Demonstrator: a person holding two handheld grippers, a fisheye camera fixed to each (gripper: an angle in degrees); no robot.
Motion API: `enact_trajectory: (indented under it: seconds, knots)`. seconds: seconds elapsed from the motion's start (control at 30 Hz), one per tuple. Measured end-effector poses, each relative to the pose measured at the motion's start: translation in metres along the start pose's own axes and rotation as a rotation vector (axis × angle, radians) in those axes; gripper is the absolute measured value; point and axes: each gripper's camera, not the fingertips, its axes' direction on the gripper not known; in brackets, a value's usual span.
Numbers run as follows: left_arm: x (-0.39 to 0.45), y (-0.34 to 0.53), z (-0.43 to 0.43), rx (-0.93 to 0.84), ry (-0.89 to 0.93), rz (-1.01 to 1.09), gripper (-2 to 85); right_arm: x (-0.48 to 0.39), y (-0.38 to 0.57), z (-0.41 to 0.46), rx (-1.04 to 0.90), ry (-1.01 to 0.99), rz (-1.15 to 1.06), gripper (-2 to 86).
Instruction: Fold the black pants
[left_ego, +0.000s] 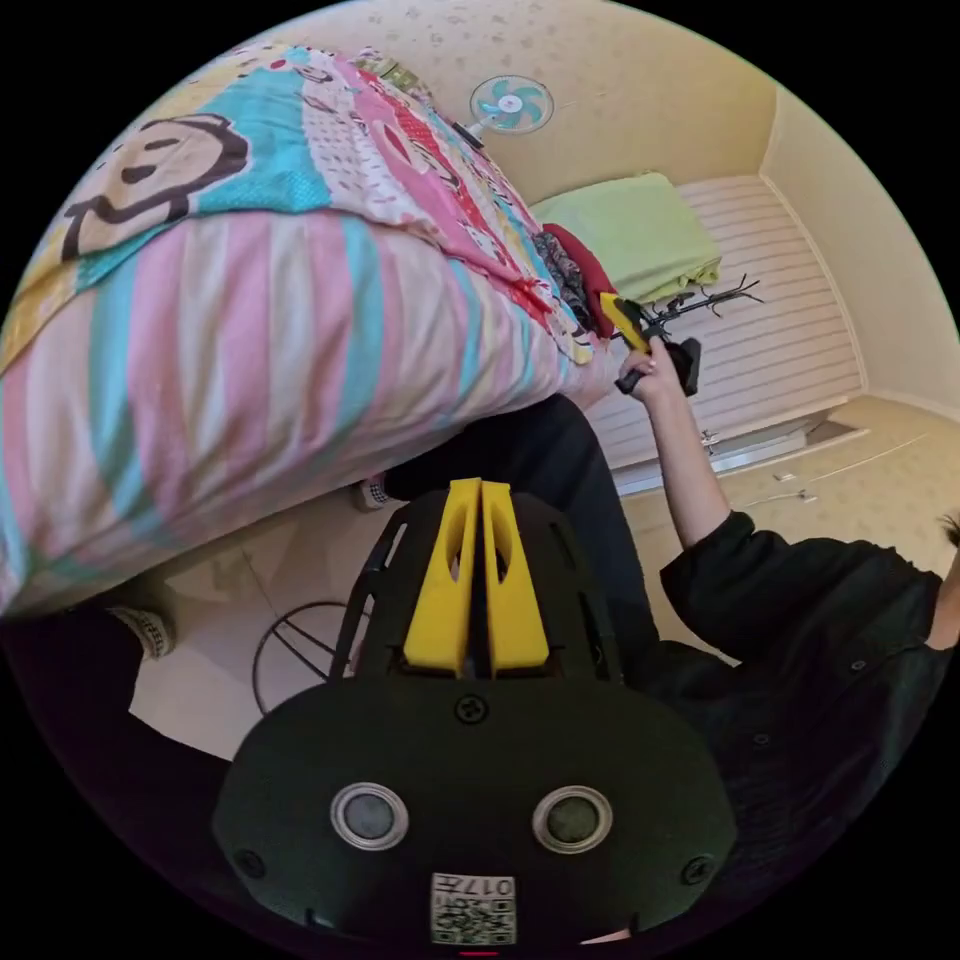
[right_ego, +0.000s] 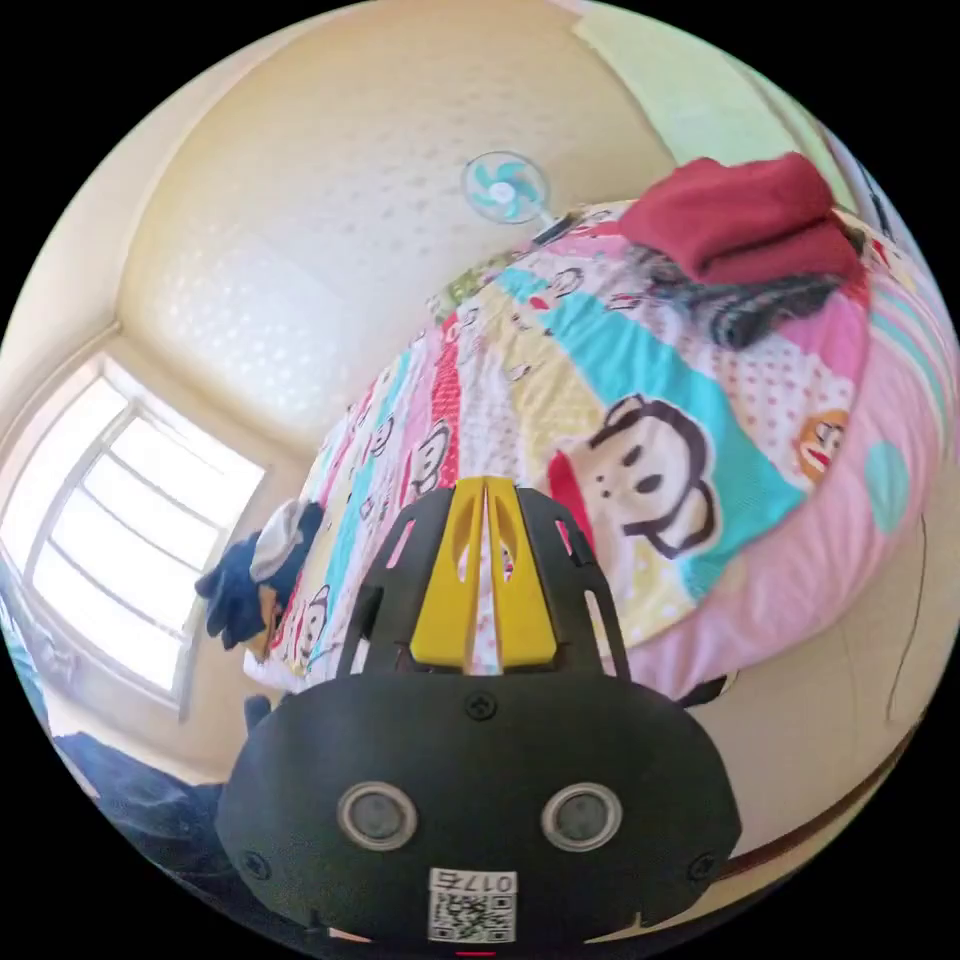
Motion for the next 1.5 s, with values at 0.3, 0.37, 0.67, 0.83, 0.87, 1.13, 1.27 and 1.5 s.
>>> enact_trajectory:
  seconds: [0.3,0.37,0.67,0.83,0.87,1.13,1.27,1.5]
  knots:
    - [0.007,0.023,-0.026,0.224,0.049,0.205,-0.3,-0.248,0.039,0.376,-0.918,0.528,-0.693,0.4]
    - [0.001,0.028,-0.074,0.398,0.074,0.184,0.7,-0.269,0.047,0.393,-1.008,0.632,-0.766,0.3]
    - [-0.048,0.006,-0.392,1.138,-1.101,0.022,15.6,-0.222,0.013,0.400,-1.046,0.232,-0.439,0.2]
    - [-0.150,-0.073,-0.533,1.016,-1.180,-0.297,17.6,-0.208,0.039,0.373,-0.848,0.114,-0.458,0.2]
    - [-0.191,-0.100,-0.550,0.829,-1.000,-0.414,16.2,-0.208,0.042,0.371,-0.827,0.115,-0.457,0.2]
    - [-0.136,-0.217,-0.430,0.512,-1.023,-0.093,5.6,-0.194,0.081,0.339,-0.596,0.029,-0.442,0.2]
    - [-0.045,-0.255,-0.227,0.276,-0.976,0.399,4.7,-0.192,0.094,0.327,-0.545,0.009,-0.439,0.2]
    - [0.075,-0.182,0.026,0.207,-0.710,0.655,7.4,-0.180,0.154,0.229,-0.355,-0.038,-0.349,0.9]
